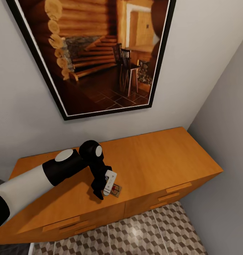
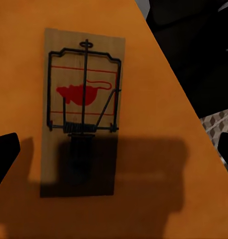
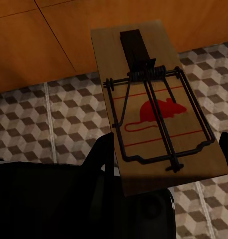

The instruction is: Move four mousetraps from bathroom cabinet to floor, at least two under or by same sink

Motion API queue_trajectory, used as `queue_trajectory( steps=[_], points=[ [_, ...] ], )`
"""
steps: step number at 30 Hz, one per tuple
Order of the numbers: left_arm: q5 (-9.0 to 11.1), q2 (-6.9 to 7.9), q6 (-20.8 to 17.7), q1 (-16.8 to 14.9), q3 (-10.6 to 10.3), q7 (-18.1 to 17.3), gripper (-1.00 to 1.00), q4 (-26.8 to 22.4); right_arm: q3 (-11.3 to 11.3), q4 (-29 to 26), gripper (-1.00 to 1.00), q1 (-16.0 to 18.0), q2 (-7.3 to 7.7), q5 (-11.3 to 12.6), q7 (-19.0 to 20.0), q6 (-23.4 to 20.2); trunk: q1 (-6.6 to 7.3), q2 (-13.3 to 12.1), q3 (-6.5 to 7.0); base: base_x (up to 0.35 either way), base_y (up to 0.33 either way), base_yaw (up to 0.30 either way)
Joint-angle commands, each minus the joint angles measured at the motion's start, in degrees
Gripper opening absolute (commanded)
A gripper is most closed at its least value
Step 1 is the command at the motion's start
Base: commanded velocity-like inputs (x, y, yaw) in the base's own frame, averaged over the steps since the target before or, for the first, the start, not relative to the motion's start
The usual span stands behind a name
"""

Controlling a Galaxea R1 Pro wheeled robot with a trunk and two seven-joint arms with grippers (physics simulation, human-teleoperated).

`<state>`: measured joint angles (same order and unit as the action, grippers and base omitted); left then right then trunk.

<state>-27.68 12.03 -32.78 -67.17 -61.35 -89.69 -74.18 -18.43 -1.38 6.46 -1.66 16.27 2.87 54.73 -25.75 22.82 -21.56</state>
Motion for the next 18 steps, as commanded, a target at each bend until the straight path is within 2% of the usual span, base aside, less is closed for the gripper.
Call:
queue_trajectory(
  steps=[1, 18],
  points=[
    [-0.33, 0.05, -0.61, -0.07, -0.08, -0.32, 1.0, 0.03, -0.29, 0.06, -1.0, 0.04, -0.01, 0.69, 0.36, 0.2, -0.03, 0.1, -0.09, 0.0, 0.0, 0.0],
    [-0.36, 0.1, -0.59, -0.07, -0.11, -0.32, 1.0, 2.08, -0.29, 0.06, -1.0, 0.04, -0.01, 0.69, 0.36, 0.2, -0.03, 0.1, -0.09, 0.0, 0.0, 0.0]
  ],
)
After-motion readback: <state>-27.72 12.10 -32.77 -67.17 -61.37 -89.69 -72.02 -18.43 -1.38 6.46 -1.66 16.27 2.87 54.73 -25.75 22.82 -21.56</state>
